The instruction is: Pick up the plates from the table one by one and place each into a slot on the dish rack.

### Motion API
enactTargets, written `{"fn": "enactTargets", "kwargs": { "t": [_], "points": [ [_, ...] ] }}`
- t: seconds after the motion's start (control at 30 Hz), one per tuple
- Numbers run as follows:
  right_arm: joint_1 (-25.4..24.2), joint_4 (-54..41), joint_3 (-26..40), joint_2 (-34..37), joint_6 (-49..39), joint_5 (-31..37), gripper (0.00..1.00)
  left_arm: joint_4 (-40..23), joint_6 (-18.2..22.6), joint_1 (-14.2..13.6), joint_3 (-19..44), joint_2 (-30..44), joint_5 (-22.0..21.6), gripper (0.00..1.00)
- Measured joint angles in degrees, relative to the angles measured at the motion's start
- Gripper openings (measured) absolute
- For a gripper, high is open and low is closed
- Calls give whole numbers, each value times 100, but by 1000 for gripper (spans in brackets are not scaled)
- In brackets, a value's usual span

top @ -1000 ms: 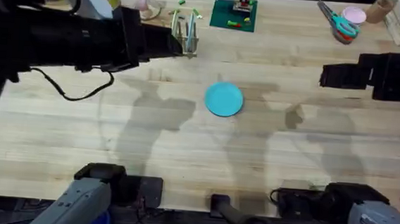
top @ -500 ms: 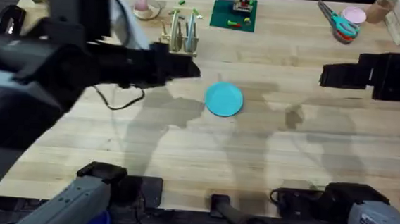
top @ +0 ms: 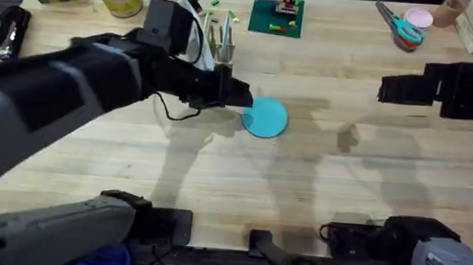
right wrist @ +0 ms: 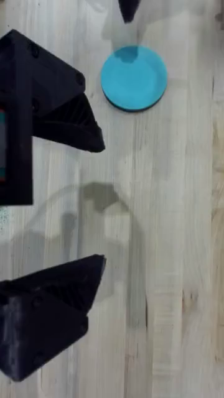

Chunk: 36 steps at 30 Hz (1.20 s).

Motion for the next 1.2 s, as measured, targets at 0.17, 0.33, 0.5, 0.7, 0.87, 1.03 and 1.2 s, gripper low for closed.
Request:
{"fn": "enactTargets", "kwargs": {
  "t": [0.17, 0.33, 0.5, 0.7, 0.87, 1.03, 1.2],
  "points": [
    [0, -2, 0, 0, 0, 0, 998, 150, 181, 1, -4, 482, 7, 42],
    [0, 0, 0, 0, 0, 0, 998, 385, 356, 1, -14, 973, 36, 43],
    [0, -2, 0, 0, 0, 1, 998, 848, 393, 1, -149, 1366, 193, 43],
    [0, -2, 0, 0, 0, 1, 998, 1309, 311, 52, -278, 1788, 638, 43],
    [0, 0, 2, 0, 0, 2, 998, 1367, 135, 182, -278, 1945, 904, 43],
    [0, -2, 2, 0, 0, 1, 998, 1376, 56, 207, -278, 1976, 957, 42],
    [0, -2, 4, 0, 0, -29, 998, 1376, 19, 207, -278, 1976, 966, 42]
  ]
}}
